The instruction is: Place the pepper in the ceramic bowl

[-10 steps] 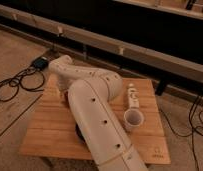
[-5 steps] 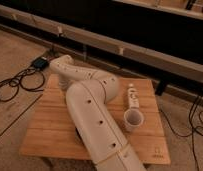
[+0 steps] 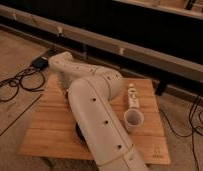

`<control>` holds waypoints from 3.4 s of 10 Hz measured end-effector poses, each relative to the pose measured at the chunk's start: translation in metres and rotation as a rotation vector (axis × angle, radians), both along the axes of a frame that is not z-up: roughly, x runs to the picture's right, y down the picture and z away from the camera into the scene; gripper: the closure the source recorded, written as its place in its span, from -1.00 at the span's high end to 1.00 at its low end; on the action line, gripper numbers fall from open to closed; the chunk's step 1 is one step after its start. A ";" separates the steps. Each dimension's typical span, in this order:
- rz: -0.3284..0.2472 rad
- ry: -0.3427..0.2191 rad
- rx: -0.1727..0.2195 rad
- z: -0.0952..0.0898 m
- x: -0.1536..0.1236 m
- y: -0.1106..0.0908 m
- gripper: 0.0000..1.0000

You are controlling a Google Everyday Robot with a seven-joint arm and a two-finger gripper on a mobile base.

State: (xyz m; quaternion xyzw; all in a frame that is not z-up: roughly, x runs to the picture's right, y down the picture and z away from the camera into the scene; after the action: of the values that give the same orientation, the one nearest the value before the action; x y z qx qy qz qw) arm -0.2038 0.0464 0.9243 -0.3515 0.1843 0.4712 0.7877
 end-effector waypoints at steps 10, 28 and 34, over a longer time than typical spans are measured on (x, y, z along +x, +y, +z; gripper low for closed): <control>0.082 0.136 0.016 -0.127 0.123 0.037 -1.00; 0.088 0.247 -0.053 -0.091 0.161 0.121 0.60; 0.139 0.206 -0.055 -0.097 0.156 0.114 0.60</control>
State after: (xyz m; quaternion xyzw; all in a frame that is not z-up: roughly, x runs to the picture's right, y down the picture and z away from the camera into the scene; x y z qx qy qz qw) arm -0.0481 0.1604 0.8277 -0.3346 0.2523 0.5531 0.7201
